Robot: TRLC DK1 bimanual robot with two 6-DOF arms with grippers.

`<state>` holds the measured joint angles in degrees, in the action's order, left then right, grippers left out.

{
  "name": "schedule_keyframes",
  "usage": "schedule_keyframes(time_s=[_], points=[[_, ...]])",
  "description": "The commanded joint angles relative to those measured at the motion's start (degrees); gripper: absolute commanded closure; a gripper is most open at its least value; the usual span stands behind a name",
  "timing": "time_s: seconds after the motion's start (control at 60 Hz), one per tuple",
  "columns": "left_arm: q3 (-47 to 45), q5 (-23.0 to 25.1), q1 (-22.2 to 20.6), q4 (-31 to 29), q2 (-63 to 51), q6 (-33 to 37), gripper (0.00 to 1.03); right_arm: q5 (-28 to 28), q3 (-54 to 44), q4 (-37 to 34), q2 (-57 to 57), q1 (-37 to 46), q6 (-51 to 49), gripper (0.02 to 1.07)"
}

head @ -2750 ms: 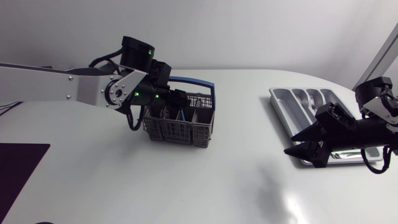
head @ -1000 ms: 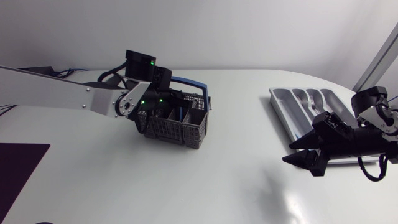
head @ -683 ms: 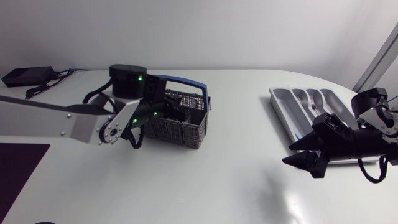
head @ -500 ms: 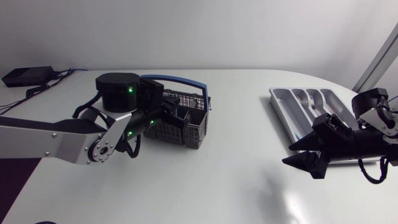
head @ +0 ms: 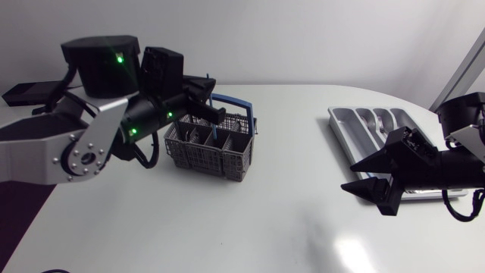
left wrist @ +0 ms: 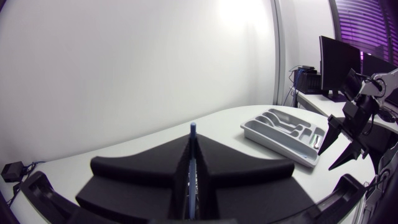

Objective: Unload the cutlery basket into the drawer organizer.

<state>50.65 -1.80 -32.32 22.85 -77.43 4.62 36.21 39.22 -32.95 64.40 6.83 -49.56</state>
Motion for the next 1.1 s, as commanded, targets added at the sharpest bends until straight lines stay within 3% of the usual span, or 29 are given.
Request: schedule_keyframes(time_s=[0.0, 0.183, 0.367, 0.55, 0.8, 1.033, 1.083], points=[[5.42, 1.36, -0.03, -4.39, 1.93, -2.16, 0.97, 0.18, 1.30, -0.19, -2.44, -1.91, 3.68, 0.32], [13.07, 7.96, -0.56, -16.79, 1.31, -6.56, 0.97, -0.96, 4.99, 0.61, -5.95, -9.64, 11.77, 0.32], [18.25, 14.20, -0.56, -24.17, -2.20, -10.69, 0.97, -2.90, 10.26, 4.47, -1.56, -18.52, 23.90, 0.32], [21.33, 21.49, 0.41, -28.04, -6.16, -13.50, 0.97, -2.98, 14.57, 7.55, 4.86, -24.85, 29.35, 0.33], [25.28, 29.23, 2.52, -31.38, -12.13, -17.81, 0.97, -0.35, 21.33, 7.64, 12.68, -26.34, 31.02, 0.33], [27.92, 31.77, 1.82, -32.61, -15.21, -19.65, 0.97, -0.35, 26.52, 7.72, 19.09, -29.51, 32.60, 0.34], [28.27, 32.13, 1.73, -32.70, -15.47, -20.09, 0.97, -0.35, 27.31, 7.64, 20.24, -30.03, 32.60, 0.40]])
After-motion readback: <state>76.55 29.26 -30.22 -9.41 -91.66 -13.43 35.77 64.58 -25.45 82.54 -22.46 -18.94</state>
